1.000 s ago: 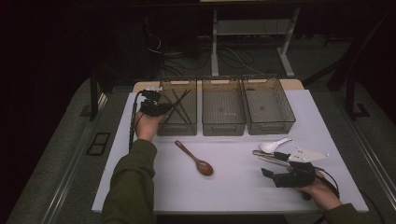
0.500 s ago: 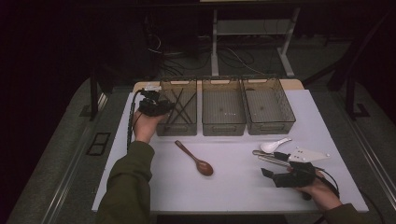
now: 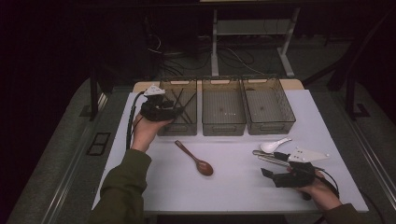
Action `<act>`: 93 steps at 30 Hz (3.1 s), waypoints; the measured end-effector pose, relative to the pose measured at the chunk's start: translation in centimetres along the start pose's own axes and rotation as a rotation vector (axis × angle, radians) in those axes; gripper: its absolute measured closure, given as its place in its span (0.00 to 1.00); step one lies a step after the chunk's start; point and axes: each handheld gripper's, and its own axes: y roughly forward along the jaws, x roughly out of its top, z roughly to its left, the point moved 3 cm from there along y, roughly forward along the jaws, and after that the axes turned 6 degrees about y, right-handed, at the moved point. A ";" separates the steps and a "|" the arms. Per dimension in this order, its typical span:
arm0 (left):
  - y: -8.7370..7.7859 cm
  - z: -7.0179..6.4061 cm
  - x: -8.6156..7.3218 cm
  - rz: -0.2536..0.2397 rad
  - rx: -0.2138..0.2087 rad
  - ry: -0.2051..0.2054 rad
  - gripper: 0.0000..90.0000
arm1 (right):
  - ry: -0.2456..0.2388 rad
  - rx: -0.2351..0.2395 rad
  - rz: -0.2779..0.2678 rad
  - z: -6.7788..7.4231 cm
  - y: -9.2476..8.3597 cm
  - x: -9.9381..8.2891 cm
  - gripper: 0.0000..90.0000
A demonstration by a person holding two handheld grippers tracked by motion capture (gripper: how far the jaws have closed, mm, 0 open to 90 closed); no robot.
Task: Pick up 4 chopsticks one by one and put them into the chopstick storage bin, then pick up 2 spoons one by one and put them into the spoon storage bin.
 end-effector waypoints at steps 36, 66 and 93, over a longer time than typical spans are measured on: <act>-3.3 -7.5 -8.2 -0.026 -0.127 0.107 0.25 | 0.025 -0.011 0.010 -0.8 -0.3 0.5 0.18; -4.0 -8.6 -12.8 -0.012 -0.180 0.098 0.00 | 0.057 0.003 0.062 -4.8 -0.6 3.8 0.17; -3.9 -8.4 -12.7 0.000 -0.182 0.097 0.00 | 0.079 -0.137 0.212 -10.3 3.2 4.8 0.90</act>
